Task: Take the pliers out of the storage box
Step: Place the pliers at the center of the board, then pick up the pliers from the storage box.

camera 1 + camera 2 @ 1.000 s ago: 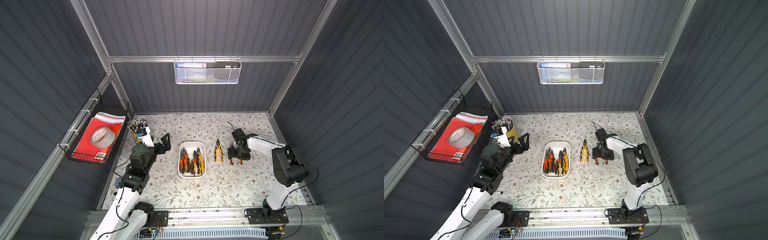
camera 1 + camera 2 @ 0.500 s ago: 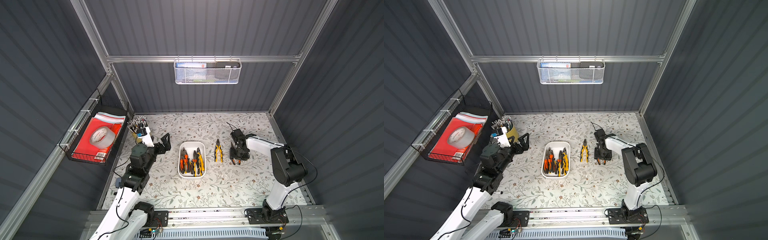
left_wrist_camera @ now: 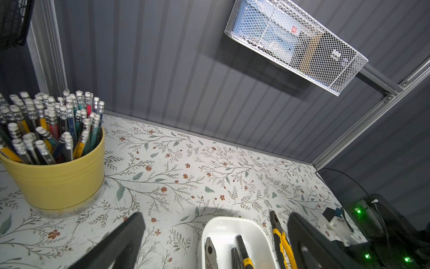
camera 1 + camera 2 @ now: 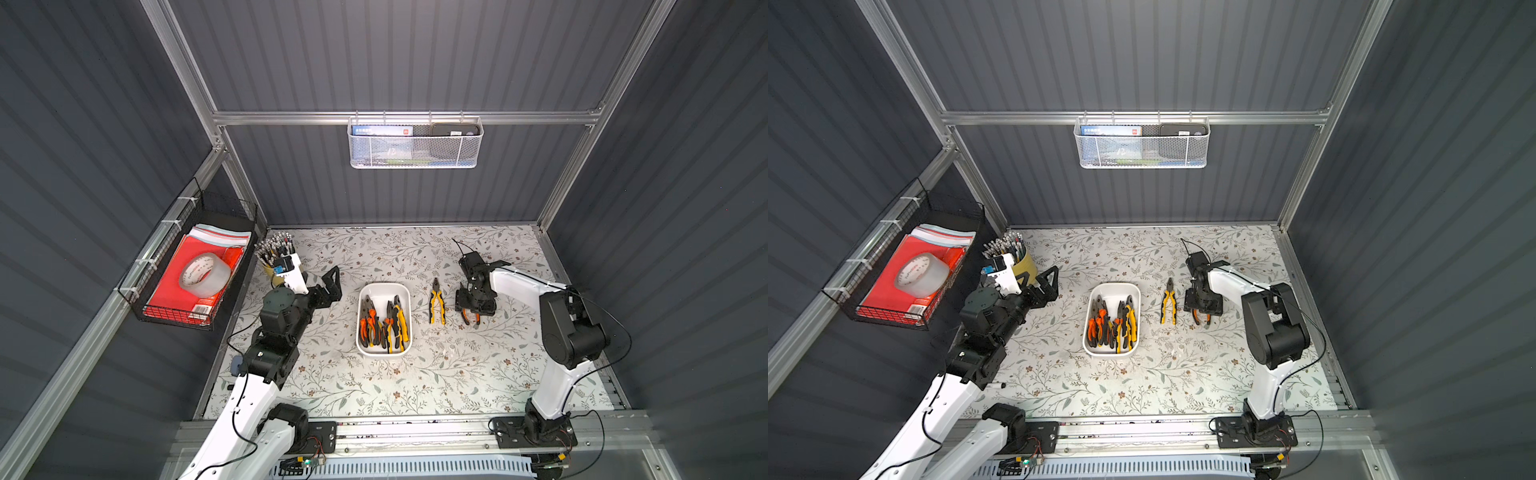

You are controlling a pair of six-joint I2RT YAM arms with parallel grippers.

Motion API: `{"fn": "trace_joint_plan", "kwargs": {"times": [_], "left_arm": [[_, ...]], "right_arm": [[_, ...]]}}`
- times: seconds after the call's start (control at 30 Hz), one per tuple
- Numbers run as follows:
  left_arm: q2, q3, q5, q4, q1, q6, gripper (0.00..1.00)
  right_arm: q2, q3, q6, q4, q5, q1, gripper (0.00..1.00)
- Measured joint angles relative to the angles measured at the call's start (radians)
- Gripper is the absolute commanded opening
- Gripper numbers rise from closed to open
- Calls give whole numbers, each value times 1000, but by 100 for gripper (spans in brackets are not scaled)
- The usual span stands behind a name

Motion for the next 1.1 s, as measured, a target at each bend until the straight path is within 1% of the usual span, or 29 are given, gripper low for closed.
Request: {"fn": "trace_joint_plan", "kwargs": {"times": [0.07, 0.2, 0.33, 0.43, 0.5, 0.63, 0.73, 0.93, 1.1], "left_arm": [[0, 0, 0, 0, 0, 0, 99], [8, 0, 0, 8, 0, 0, 99], [15, 0, 0, 10, 0, 0, 99], [16, 0, 0, 14, 0, 0, 99], [15, 0, -1, 14, 0, 0, 99], [15, 0, 0, 14, 0, 0, 99], [15, 0, 0, 14, 0, 0, 99], [15, 0, 0, 14, 0, 0, 99], [15, 0, 0, 14, 0, 0, 99]], "right_arm": [[-35, 30, 6, -28, 10, 6, 78], [-134, 91, 21, -66, -4, 14, 72], [-240, 117, 57, -32, -105, 40, 68], [-266, 130, 101, 11, -191, 111, 67], [-249, 147, 127, 41, -242, 175, 67], [-185, 161, 183, 105, -330, 295, 63], [-129, 160, 224, 130, -353, 354, 61], [-29, 170, 264, 135, -349, 411, 57], [39, 200, 268, 133, -346, 423, 54]]}}
